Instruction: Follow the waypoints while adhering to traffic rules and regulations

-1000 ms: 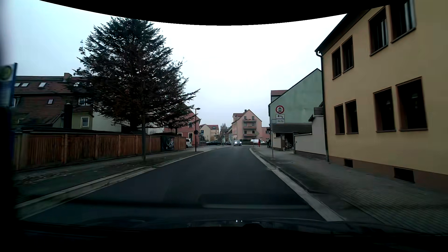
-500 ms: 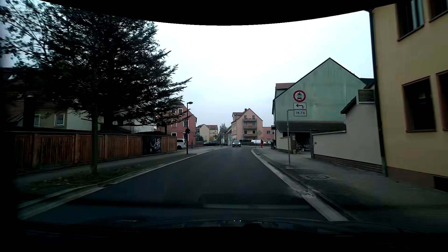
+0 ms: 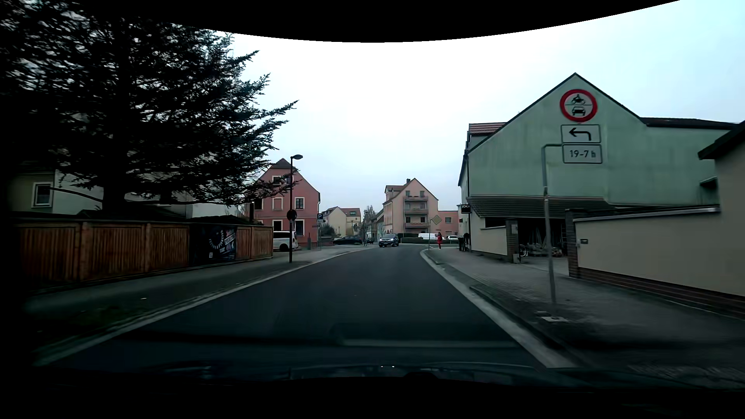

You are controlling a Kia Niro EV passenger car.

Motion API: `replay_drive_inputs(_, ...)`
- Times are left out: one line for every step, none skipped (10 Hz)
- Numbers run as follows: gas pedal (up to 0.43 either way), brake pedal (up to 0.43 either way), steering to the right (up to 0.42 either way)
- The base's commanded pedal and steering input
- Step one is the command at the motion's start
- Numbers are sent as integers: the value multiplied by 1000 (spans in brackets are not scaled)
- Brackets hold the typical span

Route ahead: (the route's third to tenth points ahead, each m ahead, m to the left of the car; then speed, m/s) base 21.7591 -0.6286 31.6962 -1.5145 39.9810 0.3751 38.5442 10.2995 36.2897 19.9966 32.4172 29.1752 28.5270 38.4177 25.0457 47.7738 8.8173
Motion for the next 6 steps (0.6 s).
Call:
replay_drive_inputs(67,0,5)
replay_drive_inputs(67,0,5)
replay_drive_inputs(67,0,5)
replay_drive_inputs(67,0,5)
replay_drive_inputs(67,0,5)
replay_drive_inputs(67,0,5)
